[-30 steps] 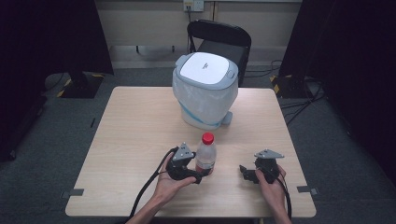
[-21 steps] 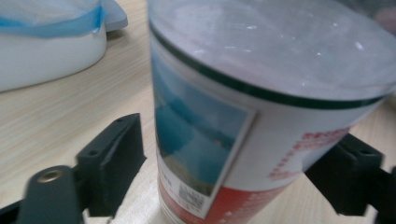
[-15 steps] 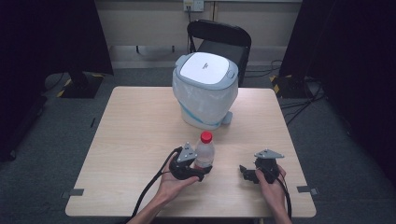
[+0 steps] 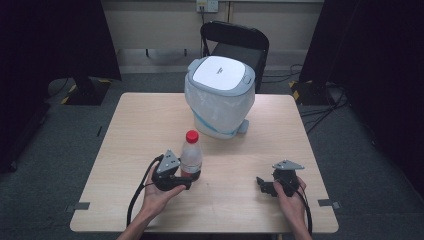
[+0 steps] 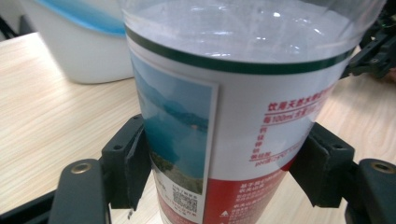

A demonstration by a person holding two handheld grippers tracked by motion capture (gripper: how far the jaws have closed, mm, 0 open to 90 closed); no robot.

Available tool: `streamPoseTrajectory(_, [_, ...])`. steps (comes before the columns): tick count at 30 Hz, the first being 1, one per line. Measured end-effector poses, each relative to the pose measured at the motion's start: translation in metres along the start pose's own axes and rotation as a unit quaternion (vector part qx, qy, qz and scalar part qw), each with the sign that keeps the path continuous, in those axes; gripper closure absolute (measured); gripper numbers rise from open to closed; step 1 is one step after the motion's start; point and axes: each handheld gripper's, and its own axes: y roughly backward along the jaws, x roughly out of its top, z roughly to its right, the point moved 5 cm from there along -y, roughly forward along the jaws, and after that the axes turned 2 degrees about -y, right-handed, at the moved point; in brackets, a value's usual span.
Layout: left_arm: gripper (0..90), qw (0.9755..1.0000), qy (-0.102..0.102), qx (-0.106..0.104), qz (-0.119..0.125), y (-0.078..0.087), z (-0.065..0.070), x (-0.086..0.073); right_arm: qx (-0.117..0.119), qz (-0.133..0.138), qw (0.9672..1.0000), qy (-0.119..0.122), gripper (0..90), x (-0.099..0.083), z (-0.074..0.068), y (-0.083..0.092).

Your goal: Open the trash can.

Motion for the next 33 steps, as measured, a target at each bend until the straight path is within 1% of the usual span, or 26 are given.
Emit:
streamPoseTrajectory(1, [28.7, 1.0000, 0.000, 0.000, 0.000, 0.000, 0.000, 0.000, 0.000, 0.000, 1.0000, 0.000, 12.9, 0.000, 0.000, 0.000])
streamPoseTrajectory(2, [28.8, 0.9999, 0.002, 0.009, -0.007, 0.007, -0.006, -0.007, 0.000, 0.000, 1.0000, 0.000, 12.9, 0.000, 0.000, 0.000])
streamPoseTrajectory(3, [28.7, 0.9999, 0.002, 0.009, -0.007, 0.007, -0.006, -0.007, 0.000, 0.000, 1.0000, 0.000, 12.9, 0.000, 0.000, 0.000])
streamPoseTrajectory(5, [28.8, 0.9998, 0.008, 0.018, -0.008, 0.015, -0.013, -0.015, 0.000, 0.000, 1.0000, 0.000, 12.9, 0.000, 0.000, 0.000])
streamPoseTrajectory(7, [28.7, 0.9993, 0.014, 0.033, -0.011, 0.025, -0.022, -0.024, 0.000, 0.000, 1.0000, 0.000, 12.9, 0.000, 0.000, 0.000])
streamPoseTrajectory(8, [28.7, 0.9989, 0.022, 0.040, -0.008, 0.029, -0.026, -0.028, 0.000, 0.000, 1.0000, 0.000, 12.9, 0.000, 0.000, 0.000])
streamPoseTrajectory(9, [28.8, 0.9987, 0.021, 0.046, -0.010, 0.032, -0.029, -0.030, 0.000, 0.000, 1.0000, 0.000, 12.9, 0.000, 0.000, 0.000])
streamPoseTrajectory(10, [28.8, 0.9983, 0.027, 0.051, -0.010, 0.037, -0.033, -0.034, 0.000, 0.000, 1.0000, 0.000, 12.9, 0.000, 0.000, 0.000])
streamPoseTrajectory(11, [28.8, 0.9977, 0.027, 0.061, -0.012, 0.042, -0.038, -0.037, 0.000, 0.000, 1.0000, 0.000, 12.9, 0.000, 0.000, 0.000])
streamPoseTrajectory(13, [28.7, 0.9962, 0.037, 0.077, -0.015, 0.053, -0.047, -0.045, 0.000, 0.000, 1.0000, 0.000, 12.9, 0.000, 0.000, 0.000])
streamPoseTrajectory(14, [28.7, 0.9950, 0.040, 0.089, -0.021, 0.060, -0.053, -0.050, 0.000, 0.000, 1.0000, 0.000, 12.9, 0.000, 0.000, 0.000])
streamPoseTrajectory(15, [28.7, 0.9941, 0.043, 0.097, -0.023, 0.064, -0.057, -0.054, 0.000, 0.000, 1.0000, 0.000, 12.9, 0.000, 0.000, 0.000])
streamPoseTrajectory(17, [28.7, 0.9920, 0.057, 0.110, -0.023, 0.077, -0.065, -0.063, 0.000, 0.000, 1.0000, 0.000, 12.9, 0.000, 0.000, 0.000])
streamPoseTrajectory(18, [28.7, 0.9905, 0.065, 0.119, -0.024, 0.083, -0.069, -0.066, 0.000, 0.000, 1.0000, 0.000, 12.9, 0.000, 0.000, 0.000])
streamPoseTrajectory(19, [28.7, 0.9877, 0.077, 0.135, -0.018, 0.094, -0.078, -0.073, 0.000, 0.000, 1.0000, 0.000, 12.9, 0.000, 0.000, 0.000])
streamPoseTrajectory(20, [28.7, 0.9863, 0.083, 0.141, -0.018, 0.099, -0.082, -0.076, 0.000, 0.000, 1.0000, 0.000, 12.9, 0.000, 0.000, 0.000])
streamPoseTrajectory(21, [28.7, 0.9863, 0.083, 0.141, -0.018, 0.099, -0.082, -0.076, 0.000, 0.000, 1.0000, 0.000, 12.9, 0.000, 0.000, 0.000])
streamPoseTrajectory(23, [28.7, 0.9840, 0.087, 0.155, -0.018, 0.105, -0.089, -0.082, -0.001, 0.000, 1.0000, 0.000, 12.6, 0.000, 0.000, 0.000])
streamPoseTrajectory(24, [28.6, 0.9828, 0.083, 0.164, -0.019, 0.109, -0.093, -0.084, -0.002, 0.000, 1.0000, 0.000, 12.4, 0.000, 0.000, 0.000])
streamPoseTrajectory(25, [28.5, 0.9828, 0.083, 0.164, -0.019, 0.109, -0.093, -0.084, -0.002, 0.000, 1.0000, 0.000, 12.4, 0.000, 0.000, 0.000])
streamPoseTrajectory(26, [28.5, 0.9820, 0.088, 0.166, -0.015, 0.111, -0.097, -0.087, -0.002, 0.000, 1.0000, 0.000, 12.3, 0.000, 0.000, 0.000])
streamPoseTrajectory(29, [28.1, 0.9807, 0.099, 0.169, -0.007, 0.110, -0.099, -0.088, -0.001, 0.000, 1.0000, 0.001, 12.3, 0.000, 0.000, -0.001])
streamPoseTrajectory(30, [28.1, 0.9811, 0.091, 0.171, -0.011, 0.109, -0.100, -0.087, -0.001, 0.000, 1.0000, 0.001, 12.3, 0.000, 0.000, -0.001])
streamPoseTrajectory(31, [28.1, 0.9809, 0.090, 0.172, -0.010, 0.107, -0.100, -0.086, -0.001, 0.000, 1.0000, 0.001, 12.3, 0.000, 0.000, -0.001])
streamPoseTrajectory(33, [28.1, 0.9801, 0.097, 0.173, -0.008, 0.103, -0.102, -0.085, -0.001, 0.000, 1.0000, 0.001, 12.3, 0.000, 0.000, -0.001])
